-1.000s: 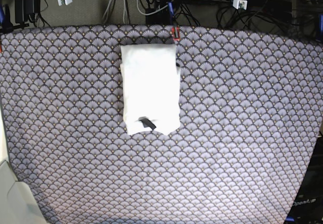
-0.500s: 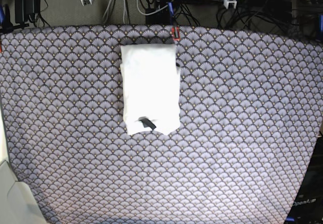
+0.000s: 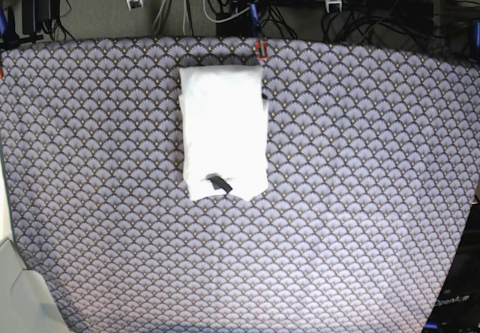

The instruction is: Fold the T-shirt properly

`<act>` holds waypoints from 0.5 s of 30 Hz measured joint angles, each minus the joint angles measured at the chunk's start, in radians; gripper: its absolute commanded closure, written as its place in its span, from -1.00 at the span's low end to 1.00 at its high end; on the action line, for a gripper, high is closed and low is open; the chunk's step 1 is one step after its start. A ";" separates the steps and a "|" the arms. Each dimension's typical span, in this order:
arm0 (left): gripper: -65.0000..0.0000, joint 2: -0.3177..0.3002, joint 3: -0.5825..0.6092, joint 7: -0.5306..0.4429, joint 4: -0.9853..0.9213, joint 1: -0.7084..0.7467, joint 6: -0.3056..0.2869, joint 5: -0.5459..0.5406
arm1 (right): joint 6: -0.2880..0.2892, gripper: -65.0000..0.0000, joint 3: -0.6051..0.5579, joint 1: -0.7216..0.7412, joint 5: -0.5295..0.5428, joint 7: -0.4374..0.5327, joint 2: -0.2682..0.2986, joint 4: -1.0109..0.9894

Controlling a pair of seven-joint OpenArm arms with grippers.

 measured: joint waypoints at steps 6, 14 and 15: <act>0.98 -0.024 0.000 0.005 0.003 -0.018 0.004 0.000 | 0.000 0.82 0.002 0.002 0.001 -0.003 -0.004 0.000; 0.98 -0.023 -0.002 -0.003 0.003 -0.017 0.003 0.100 | -0.008 0.82 0.002 0.003 0.001 -0.003 -0.037 0.000; 0.98 -0.023 -0.002 -0.003 0.003 -0.017 0.003 0.101 | -0.009 0.82 0.002 0.003 0.001 -0.003 -0.039 0.000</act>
